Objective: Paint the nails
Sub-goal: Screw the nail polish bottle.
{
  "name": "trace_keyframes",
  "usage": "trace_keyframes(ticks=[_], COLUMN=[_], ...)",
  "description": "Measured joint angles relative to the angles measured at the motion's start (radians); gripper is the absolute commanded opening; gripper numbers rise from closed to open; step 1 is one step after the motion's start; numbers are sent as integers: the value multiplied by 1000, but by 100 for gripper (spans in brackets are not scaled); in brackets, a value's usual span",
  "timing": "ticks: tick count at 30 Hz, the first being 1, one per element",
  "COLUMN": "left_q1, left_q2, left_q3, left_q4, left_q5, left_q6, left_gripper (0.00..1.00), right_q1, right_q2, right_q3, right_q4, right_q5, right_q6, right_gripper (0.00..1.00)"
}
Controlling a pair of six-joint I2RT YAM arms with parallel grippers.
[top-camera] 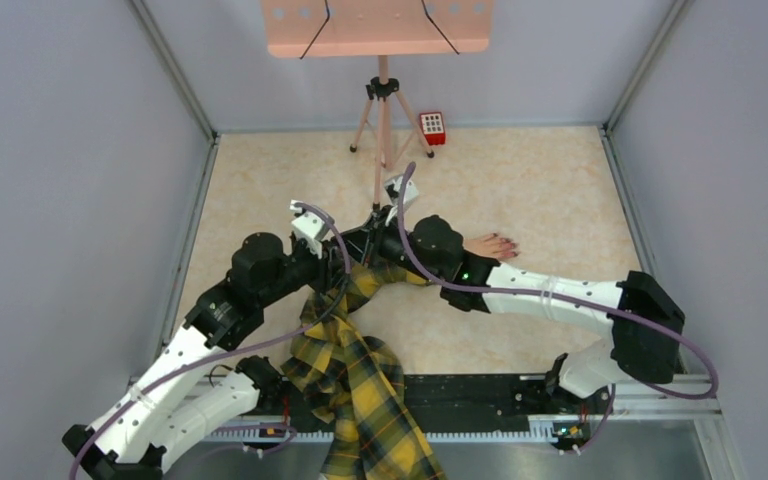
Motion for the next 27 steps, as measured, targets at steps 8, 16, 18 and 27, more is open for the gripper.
trace_keyframes(ticks=[8,16,18,27], left_q1=[1,1,1,1], left_q2=[29,18,15,2], left_q3=[0,0,0,0], left_q4=[-34,48,63,142], left_q5=[-83,80,134,466], left_q6=[5,25,26,7], left_gripper=[0,0,0,0], right_q1=[18,11,-19,-116], right_q2=[56,-117,-188,-362], right_q3=[40,-21,-57,-280], right_q4=[-45,-81,-71,146], right_q5=[109,165,141,-214], right_q6=[71,-20,-35,-127], right_gripper=[50,84,86,86])
